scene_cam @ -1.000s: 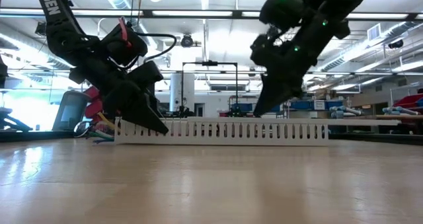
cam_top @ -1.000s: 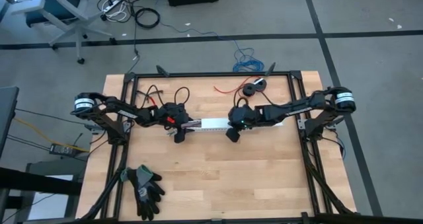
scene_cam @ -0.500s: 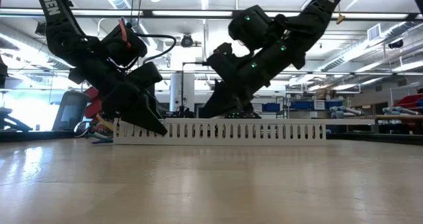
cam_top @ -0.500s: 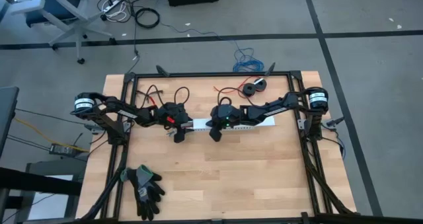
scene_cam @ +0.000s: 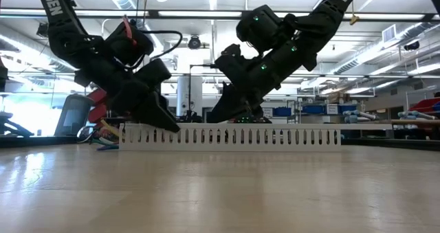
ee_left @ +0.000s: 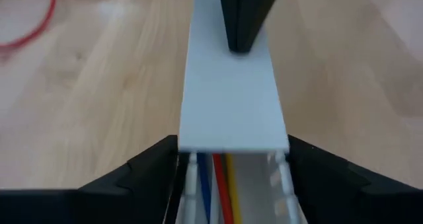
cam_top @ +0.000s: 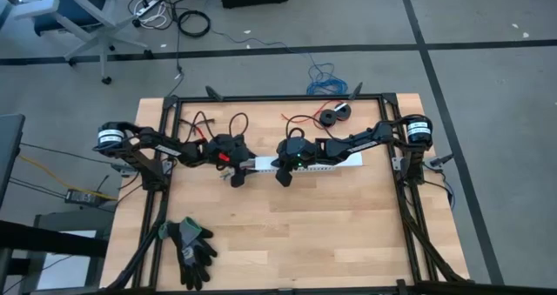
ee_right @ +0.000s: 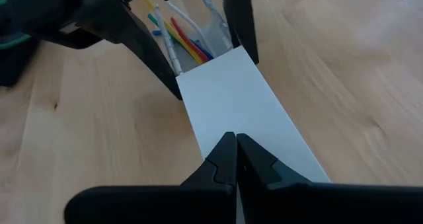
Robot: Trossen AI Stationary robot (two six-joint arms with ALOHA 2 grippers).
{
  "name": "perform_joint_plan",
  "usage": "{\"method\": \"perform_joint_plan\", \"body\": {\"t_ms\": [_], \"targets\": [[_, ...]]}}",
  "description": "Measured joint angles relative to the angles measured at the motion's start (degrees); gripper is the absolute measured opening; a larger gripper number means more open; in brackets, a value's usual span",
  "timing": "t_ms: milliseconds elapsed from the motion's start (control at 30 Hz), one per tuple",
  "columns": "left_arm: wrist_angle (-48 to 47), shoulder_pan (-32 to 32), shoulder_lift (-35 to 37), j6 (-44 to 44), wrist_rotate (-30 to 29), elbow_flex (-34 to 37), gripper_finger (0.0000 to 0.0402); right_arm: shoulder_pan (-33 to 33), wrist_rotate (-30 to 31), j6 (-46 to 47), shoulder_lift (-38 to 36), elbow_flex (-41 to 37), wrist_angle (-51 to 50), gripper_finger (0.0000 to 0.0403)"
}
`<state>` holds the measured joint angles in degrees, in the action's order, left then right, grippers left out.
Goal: Ziptie cables
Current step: Close the white cable duct cover
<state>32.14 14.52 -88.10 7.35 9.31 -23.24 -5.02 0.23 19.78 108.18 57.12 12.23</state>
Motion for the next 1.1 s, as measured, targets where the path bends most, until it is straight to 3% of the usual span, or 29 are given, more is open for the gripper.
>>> {"method": "perform_joint_plan", "body": {"t_ms": [267, 467, 667, 867, 1100], "targets": [[-2.61, 0.07, 1.89, 0.96, -0.97, -0.05, 0.0295, 0.0, 0.0, 0.03, 0.02, 0.0, -0.16, 0.0], [-13.9, 0.09, 8.67, 1.27, -2.17, -0.01, 0.0295, 0.0, 0.01, 0.03, 0.02, 0.0, -1.01, 0.0], [-18.2, 0.1, 9.69, 1.32, -2.36, 0.21, 0.0295, 0.0, 0.0, 0.03, 0.04, -0.02, -1.03, 0.0], [-13.98, 0.11, 10.05, -1.32, -2.41, 4.88, 0.0296, 0.0, -0.05, 0.12, 0.04, -0.07, -1.03, 0.0], [-2.22, 0.09, 10.04, -3.5, -2.45, 9.58, 0.0295, 0.0, -0.04, 0.15, 0.07, -0.09, -0.96, 0.0]]}}
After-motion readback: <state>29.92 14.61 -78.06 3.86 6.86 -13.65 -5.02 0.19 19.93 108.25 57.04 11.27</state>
